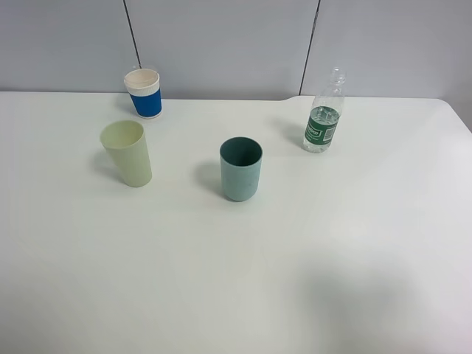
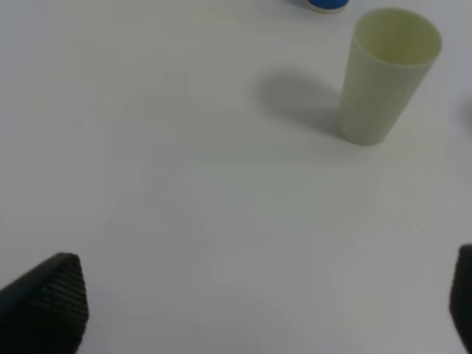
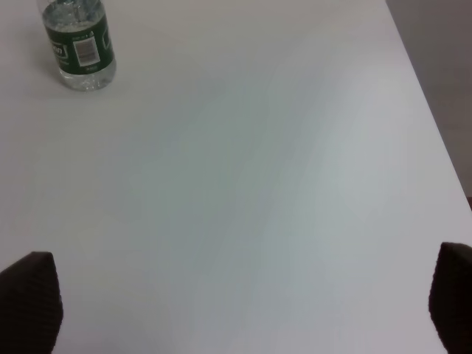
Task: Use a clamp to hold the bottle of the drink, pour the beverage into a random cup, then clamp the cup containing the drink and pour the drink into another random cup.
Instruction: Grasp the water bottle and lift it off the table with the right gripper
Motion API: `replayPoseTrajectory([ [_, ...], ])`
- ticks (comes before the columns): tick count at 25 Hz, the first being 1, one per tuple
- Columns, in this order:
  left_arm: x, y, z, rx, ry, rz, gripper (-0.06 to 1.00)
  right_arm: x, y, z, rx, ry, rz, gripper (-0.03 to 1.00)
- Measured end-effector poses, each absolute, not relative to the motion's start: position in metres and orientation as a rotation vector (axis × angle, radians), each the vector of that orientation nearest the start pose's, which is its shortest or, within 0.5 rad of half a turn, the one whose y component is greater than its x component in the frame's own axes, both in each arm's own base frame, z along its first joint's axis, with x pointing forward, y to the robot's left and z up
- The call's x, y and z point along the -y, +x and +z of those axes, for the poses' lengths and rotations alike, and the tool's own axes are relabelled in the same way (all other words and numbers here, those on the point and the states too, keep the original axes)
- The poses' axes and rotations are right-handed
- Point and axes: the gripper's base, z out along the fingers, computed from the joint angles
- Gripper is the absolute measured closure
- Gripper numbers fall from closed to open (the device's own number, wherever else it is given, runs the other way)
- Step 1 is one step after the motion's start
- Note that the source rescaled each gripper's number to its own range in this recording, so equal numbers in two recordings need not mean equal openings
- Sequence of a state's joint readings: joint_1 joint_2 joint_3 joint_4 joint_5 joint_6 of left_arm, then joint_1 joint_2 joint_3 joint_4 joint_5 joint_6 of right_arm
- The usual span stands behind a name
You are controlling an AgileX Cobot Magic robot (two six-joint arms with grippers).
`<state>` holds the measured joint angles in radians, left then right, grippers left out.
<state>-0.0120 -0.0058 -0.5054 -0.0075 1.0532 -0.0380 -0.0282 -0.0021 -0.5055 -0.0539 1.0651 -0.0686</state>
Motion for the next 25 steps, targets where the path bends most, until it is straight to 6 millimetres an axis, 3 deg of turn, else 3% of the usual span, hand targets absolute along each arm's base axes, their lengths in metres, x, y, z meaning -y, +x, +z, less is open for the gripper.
replayPoseTrajectory([
  [25,0.0005,-0.0061,0.2794,-2.026,-0.026,-0.041,-0.06,0.0041,-0.0062,0.2785,-2.042,-0.038,-0.125,-0.03],
])
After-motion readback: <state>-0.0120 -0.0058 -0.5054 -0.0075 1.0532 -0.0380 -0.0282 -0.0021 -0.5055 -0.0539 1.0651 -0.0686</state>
